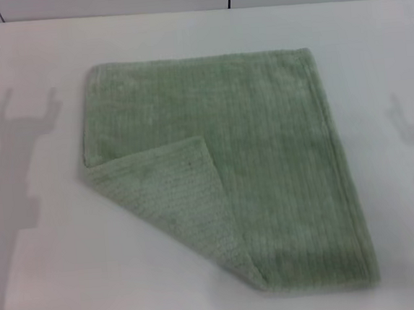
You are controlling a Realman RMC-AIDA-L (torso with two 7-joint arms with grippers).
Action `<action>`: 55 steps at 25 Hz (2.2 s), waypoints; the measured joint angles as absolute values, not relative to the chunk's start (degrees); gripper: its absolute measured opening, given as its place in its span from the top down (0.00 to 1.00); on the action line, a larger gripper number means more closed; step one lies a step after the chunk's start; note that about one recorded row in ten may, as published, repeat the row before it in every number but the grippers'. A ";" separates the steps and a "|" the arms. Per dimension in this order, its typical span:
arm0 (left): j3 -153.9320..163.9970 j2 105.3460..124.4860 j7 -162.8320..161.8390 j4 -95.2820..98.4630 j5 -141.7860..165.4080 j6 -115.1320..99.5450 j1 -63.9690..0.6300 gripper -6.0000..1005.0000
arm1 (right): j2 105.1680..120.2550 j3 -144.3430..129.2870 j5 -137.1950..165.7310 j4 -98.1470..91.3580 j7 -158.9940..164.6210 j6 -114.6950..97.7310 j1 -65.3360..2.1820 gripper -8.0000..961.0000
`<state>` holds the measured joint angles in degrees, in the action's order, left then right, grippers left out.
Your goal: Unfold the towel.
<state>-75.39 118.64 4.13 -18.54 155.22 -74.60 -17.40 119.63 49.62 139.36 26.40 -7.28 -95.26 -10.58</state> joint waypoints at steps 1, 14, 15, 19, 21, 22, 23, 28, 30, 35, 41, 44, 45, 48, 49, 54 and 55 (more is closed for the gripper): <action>-75.37 118.65 4.13 -18.54 155.22 -74.61 -17.40 0.18 | 119.63 49.40 139.36 26.35 -7.28 -95.27 -10.59 0.20; -70.95 118.95 7.44 -18.60 155.17 -74.62 -16.50 0.19 | 119.55 47.82 139.30 26.10 -7.00 -95.37 -10.46 0.20; -70.51 118.92 7.66 -18.68 155.15 -74.61 -16.40 0.19 | 119.54 47.64 139.28 26.54 -6.86 -95.16 -10.46 0.20; -69.93 118.94 7.52 -18.96 154.83 -74.02 -16.16 0.19 | 119.10 47.40 139.31 30.15 -5.42 -92.40 -10.36 0.20; -69.96 118.96 7.15 -19.07 154.76 -73.80 -16.22 0.19 | 118.66 47.67 139.51 33.63 -5.20 -88.53 -9.96 0.20; -70.03 118.97 7.05 -19.13 154.75 -73.63 -16.31 0.19 | 118.34 47.85 139.55 35.55 -5.21 -86.32 -9.73 0.20; -70.19 118.97 6.94 -19.25 154.66 -73.23 -16.47 0.19 | 117.74 48.05 139.60 38.35 -5.22 -82.65 -9.44 0.20; -70.61 118.77 5.58 -21.44 153.29 -69.40 -16.71 0.19 | 113.21 49.55 139.82 54.04 -5.50 -62.22 -7.53 0.20; -70.63 118.69 5.45 -22.66 152.76 -67.58 -16.77 0.19 | 111.25 51.86 139.93 61.45 -5.68 -51.26 -6.82 0.20; -70.65 118.53 5.41 -26.83 152.50 -60.50 -16.72 0.19 | 110.05 65.65 140.67 80.02 -5.86 -8.40 -8.48 0.22; -70.38 117.91 3.46 -35.96 153.19 -50.04 -14.95 0.19 | 113.78 82.38 141.35 85.75 -5.99 28.20 -16.13 0.24; -70.42 116.40 0.20 -44.11 156.18 -40.36 -13.26 0.20 | 116.69 92.81 142.71 81.85 -7.58 45.59 -23.22 0.32; -70.41 115.94 -0.55 -46.59 157.45 -37.92 -12.78 0.20 | 117.32 94.74 143.06 80.55 -9.26 49.57 -24.87 0.36; -70.31 114.70 -2.48 -52.81 161.14 -31.41 -11.72 0.20 | 118.56 96.32 143.20 78.14 -14.80 54.15 -26.99 0.47; -70.18 113.69 -3.67 -59.74 164.43 -24.48 -10.54 0.20 | 118.65 96.50 143.10 77.66 -15.61 53.86 -27.48 0.60; -70.03 113.10 -3.60 -68.11 165.24 -18.07 -8.83 0.20 | 118.75 100.14 142.50 75.13 -15.57 52.60 -29.59 0.85; -69.97 113.07 -3.58 -68.96 165.28 -17.38 -8.70 0.20 | 118.75 100.48 142.28 74.82 -16.51 52.25 -29.77 0.89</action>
<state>-69.97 113.07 -3.58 -68.96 165.28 -17.38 -8.70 118.75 100.48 142.28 74.82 -16.51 52.25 -29.77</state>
